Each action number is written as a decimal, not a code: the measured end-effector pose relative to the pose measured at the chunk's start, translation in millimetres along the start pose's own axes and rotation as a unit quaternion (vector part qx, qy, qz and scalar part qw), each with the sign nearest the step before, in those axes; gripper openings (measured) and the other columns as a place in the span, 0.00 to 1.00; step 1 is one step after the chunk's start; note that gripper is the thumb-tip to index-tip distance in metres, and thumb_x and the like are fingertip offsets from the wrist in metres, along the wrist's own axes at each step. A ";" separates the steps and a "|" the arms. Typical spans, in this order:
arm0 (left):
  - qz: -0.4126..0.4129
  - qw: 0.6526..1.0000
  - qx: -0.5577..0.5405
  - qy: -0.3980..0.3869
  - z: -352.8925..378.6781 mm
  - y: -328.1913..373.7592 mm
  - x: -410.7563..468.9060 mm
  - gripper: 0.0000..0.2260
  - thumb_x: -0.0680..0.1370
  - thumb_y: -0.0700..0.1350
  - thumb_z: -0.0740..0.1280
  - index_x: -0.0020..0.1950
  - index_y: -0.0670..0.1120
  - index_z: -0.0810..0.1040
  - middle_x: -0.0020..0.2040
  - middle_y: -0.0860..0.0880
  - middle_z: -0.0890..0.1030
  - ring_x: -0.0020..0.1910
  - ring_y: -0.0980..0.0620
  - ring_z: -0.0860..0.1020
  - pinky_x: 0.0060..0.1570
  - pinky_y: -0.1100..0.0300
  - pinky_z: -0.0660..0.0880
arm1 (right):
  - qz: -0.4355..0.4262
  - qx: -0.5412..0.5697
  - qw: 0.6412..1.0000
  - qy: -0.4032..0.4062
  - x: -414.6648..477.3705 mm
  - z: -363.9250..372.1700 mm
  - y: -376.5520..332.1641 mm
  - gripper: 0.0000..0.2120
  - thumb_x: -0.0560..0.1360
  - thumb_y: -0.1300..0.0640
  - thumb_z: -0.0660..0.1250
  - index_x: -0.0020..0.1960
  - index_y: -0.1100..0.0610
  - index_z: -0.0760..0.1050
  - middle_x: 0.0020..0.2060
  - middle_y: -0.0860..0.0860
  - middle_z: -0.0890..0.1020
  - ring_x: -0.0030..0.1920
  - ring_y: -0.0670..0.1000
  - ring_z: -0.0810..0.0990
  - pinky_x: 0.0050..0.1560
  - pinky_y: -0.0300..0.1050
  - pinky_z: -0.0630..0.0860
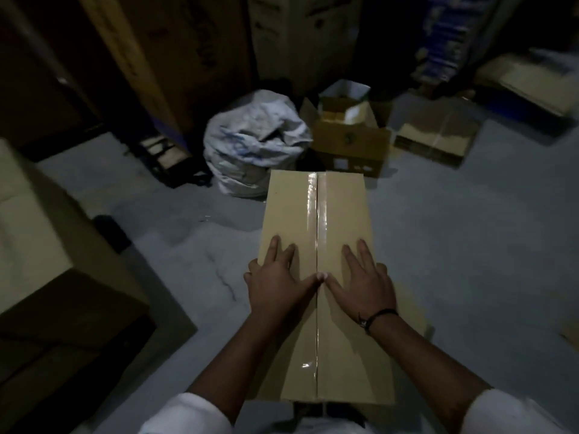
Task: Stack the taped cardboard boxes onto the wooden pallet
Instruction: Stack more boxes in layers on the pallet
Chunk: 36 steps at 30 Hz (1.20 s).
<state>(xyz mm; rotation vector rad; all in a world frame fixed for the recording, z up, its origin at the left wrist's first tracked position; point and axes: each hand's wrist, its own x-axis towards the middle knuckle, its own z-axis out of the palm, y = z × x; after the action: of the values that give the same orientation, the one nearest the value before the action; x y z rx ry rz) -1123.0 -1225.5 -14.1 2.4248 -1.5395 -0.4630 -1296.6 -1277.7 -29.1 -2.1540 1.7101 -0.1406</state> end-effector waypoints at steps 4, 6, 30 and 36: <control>-0.061 0.995 0.001 0.076 -42.4 -31.5 -54.6 0.44 0.68 0.82 0.56 0.79 0.61 0.62 0.83 0.56 0.50 0.75 0.36 0.63 0.70 0.39 0.63 | -0.086 0.007 0.996 0.007 -26.2 -11.0 -47.3 0.39 0.75 0.26 0.54 0.81 0.42 0.52 0.82 0.45 0.46 0.76 0.63 0.60 0.73 0.58 0.64; -0.087 0.989 0.008 0.117 -62.9 -43.5 -86.8 0.43 0.69 0.81 0.55 0.79 0.62 0.61 0.83 0.57 0.50 0.75 0.37 0.62 0.71 0.40 0.62 | -0.131 0.021 0.991 0.022 -44.6 -13.9 -69.8 0.38 0.75 0.26 0.53 0.80 0.42 0.53 0.82 0.46 0.48 0.75 0.62 0.62 0.72 0.58 0.66; -0.402 0.891 0.029 0.207 -160.9 -297.8 -415.0 0.44 0.68 0.81 0.58 0.79 0.60 0.63 0.83 0.55 0.52 0.75 0.39 0.64 0.70 0.42 0.64 | -0.450 0.032 0.887 -0.096 -305.4 99.9 -339.6 0.38 0.74 0.25 0.53 0.79 0.43 0.58 0.81 0.48 0.54 0.73 0.58 0.67 0.69 0.55 0.71; -0.428 0.884 0.028 0.187 -179.2 -402.2 -474.9 0.43 0.69 0.80 0.58 0.80 0.61 0.60 0.84 0.54 0.48 0.77 0.38 0.62 0.71 0.42 0.64 | -0.472 0.046 0.871 -0.125 -371.8 163.2 -426.0 0.37 0.75 0.26 0.55 0.78 0.41 0.58 0.81 0.47 0.53 0.75 0.56 0.64 0.69 0.54 0.70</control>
<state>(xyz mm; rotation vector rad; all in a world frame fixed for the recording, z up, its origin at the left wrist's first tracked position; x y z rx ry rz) -907.7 -621.0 73.7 2.9083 -0.2744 -0.0565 -949.4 -806.4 31.3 -2.5898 0.3863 -0.1793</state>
